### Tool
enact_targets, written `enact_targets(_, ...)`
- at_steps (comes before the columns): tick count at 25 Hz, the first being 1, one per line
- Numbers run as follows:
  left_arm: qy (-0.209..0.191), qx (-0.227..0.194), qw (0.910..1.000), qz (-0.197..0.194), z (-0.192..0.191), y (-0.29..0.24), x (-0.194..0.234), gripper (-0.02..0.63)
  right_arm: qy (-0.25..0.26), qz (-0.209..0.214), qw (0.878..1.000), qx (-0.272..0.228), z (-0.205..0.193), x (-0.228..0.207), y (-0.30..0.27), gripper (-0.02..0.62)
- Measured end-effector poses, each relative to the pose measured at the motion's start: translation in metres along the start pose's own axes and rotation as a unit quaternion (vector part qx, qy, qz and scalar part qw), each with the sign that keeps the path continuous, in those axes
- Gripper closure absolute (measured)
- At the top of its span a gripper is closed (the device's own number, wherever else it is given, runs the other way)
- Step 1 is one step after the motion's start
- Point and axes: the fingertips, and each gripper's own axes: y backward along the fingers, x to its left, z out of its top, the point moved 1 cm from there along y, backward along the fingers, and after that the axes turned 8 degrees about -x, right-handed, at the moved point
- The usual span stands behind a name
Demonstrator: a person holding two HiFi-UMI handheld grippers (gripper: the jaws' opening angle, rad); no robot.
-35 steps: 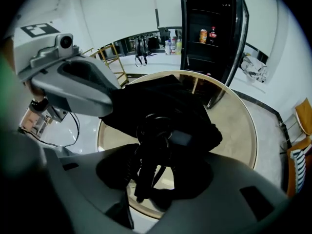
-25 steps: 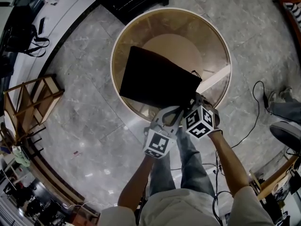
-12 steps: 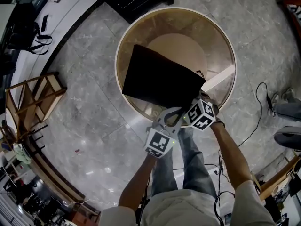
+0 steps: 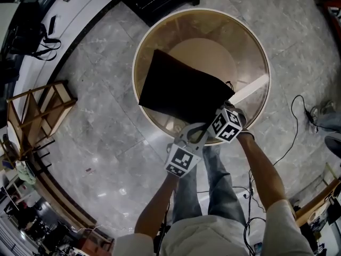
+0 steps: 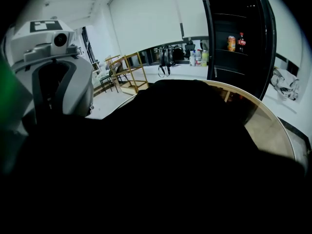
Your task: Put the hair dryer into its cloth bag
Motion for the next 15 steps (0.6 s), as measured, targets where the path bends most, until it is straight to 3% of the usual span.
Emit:
enact_targets(4,0.002,0.007,1.0,-0.001,-0.004,0.001,0.001,0.566,0.003,-0.011,1.0,-0.001,-0.001,0.0,-0.001,0.362)
enact_targets(8,-0.001,0.007,1.0,-0.003,-0.008,0.0,-0.001,0.565,-0.003,-0.032,0.999,-0.017,0.0,-0.006,0.007,0.307)
enact_targets(15,-0.005,0.002,0.9999,-0.009,-0.012,0.0,-0.011,0.541,-0.026,-0.055,0.997,-0.045,-0.006,-0.007,0.053,0.281)
